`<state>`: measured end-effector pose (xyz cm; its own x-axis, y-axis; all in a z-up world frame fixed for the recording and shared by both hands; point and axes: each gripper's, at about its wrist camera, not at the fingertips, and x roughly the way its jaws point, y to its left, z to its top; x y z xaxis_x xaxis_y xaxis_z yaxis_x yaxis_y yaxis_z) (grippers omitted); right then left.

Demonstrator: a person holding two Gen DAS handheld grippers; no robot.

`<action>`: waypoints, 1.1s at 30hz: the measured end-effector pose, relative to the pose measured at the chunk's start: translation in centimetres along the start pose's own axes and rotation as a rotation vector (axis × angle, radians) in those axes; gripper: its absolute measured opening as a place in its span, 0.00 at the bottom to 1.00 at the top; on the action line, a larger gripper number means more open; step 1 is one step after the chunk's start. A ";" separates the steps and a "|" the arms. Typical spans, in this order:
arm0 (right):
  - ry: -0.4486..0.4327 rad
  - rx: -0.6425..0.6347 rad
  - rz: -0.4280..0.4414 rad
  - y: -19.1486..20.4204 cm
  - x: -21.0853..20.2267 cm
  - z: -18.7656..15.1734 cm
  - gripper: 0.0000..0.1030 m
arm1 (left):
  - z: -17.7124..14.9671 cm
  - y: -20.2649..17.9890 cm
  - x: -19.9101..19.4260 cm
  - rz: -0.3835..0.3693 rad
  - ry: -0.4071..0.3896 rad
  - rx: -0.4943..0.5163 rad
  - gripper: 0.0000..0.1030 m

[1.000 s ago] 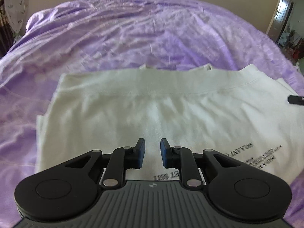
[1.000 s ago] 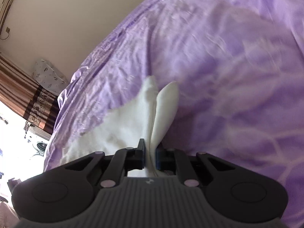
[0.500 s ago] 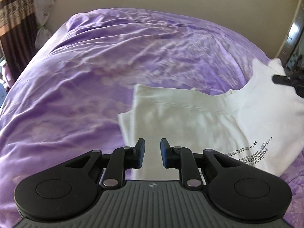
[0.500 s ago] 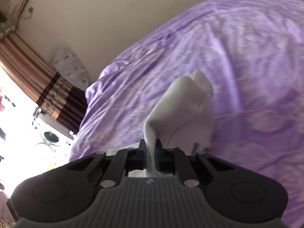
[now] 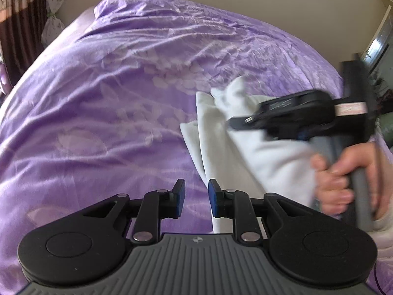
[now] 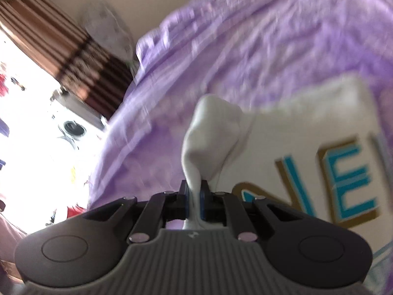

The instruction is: Fold small clothes

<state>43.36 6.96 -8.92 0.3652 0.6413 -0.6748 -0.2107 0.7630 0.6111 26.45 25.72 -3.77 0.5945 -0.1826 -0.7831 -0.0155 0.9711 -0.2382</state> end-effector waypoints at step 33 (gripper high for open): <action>-0.021 -0.353 -0.246 -8.3 -13.7 -12.3 0.65 | -2.6 0.5 2.4 -0.191 0.057 -0.340 0.38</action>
<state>28.94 -7.14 -9.82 0.4605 0.4381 -0.7720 -0.4112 0.8761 0.2519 25.77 25.34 -7.23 0.5669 -0.3725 -0.7348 -0.1804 0.8141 -0.5519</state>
